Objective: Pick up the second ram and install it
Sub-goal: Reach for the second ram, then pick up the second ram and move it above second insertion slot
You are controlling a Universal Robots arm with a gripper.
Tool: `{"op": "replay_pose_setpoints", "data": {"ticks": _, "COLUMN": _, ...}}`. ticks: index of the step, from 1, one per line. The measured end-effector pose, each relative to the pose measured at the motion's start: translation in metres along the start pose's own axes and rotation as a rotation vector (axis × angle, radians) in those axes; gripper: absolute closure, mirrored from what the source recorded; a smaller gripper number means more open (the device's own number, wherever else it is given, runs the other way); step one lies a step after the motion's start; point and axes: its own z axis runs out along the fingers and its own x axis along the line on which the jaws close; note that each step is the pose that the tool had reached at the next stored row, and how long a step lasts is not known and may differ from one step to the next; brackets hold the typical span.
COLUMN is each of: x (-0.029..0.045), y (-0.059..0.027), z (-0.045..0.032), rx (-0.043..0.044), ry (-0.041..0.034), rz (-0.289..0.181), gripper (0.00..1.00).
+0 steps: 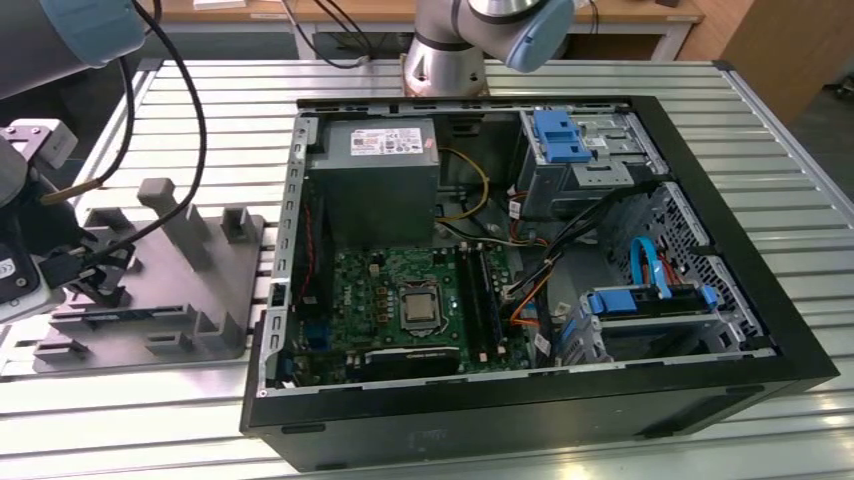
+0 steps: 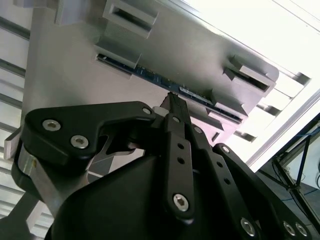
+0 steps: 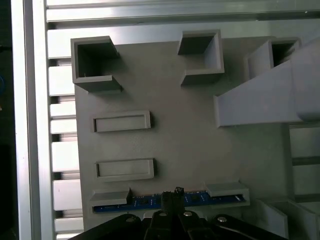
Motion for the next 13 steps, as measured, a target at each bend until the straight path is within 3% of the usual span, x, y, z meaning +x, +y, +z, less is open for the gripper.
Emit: {"op": "replay_pose_setpoints", "data": {"ticks": 13, "x": 0.0000, "y": -0.0001, "z": 0.0002, "rx": 0.0000, "ry": 0.0002, "rz": -0.005, "gripper": 0.90}}
